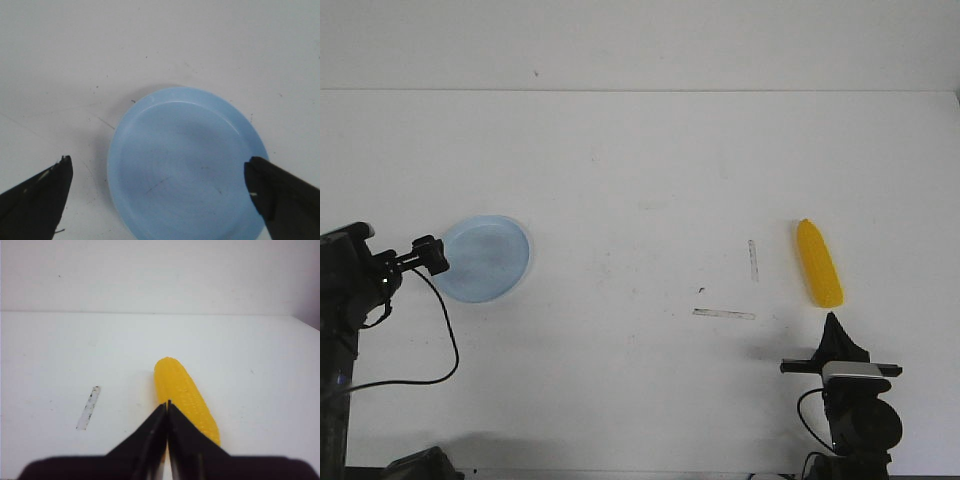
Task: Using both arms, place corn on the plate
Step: 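Reach the left gripper down to the rim of the blue plate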
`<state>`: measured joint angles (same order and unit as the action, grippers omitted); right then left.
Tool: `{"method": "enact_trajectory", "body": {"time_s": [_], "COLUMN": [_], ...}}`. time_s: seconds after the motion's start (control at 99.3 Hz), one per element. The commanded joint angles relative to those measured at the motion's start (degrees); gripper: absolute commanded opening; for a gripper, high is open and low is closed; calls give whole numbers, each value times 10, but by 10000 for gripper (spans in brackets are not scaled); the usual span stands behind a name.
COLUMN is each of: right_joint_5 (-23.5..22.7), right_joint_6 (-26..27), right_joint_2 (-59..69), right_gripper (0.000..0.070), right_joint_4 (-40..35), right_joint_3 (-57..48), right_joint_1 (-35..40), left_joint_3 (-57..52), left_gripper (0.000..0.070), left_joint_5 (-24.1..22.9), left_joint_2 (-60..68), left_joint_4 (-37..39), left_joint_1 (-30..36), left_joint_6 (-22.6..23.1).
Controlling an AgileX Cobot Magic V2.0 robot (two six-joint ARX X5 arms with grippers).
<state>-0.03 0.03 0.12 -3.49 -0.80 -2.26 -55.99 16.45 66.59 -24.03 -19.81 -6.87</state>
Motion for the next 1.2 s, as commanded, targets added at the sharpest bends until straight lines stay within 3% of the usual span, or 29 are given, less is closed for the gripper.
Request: {"method": "enact_trajectory", "body": {"time_s": [0.0, 0.403, 1.017, 1.108, 1.189], "right_joint_5": [0, 0, 0, 0, 0], "right_joint_6": [6, 6, 6, 6, 6], "right_joint_2": [-1, -1, -1, -1, -1], "right_gripper": [3, 3, 3, 3, 3], "right_joint_4": [9, 9, 9, 9, 9], "right_joint_3": [1, 1, 1, 1, 1], "right_joint_1": [0, 0, 0, 0, 0], "left_joint_3": [-9, -36, -36, -36, -36], "left_gripper": [696, 692, 689, 667, 579], "left_joint_5": [12, 20, -8, -27, -36], "left_joint_2": [30, 161, 239, 239, 239], "left_joint_4": [2, 16, 47, 46, 38], "left_joint_1": [-5, -7, 19, 19, 19], "left_joint_6": [-11, 13, 34, 35, 46]}}
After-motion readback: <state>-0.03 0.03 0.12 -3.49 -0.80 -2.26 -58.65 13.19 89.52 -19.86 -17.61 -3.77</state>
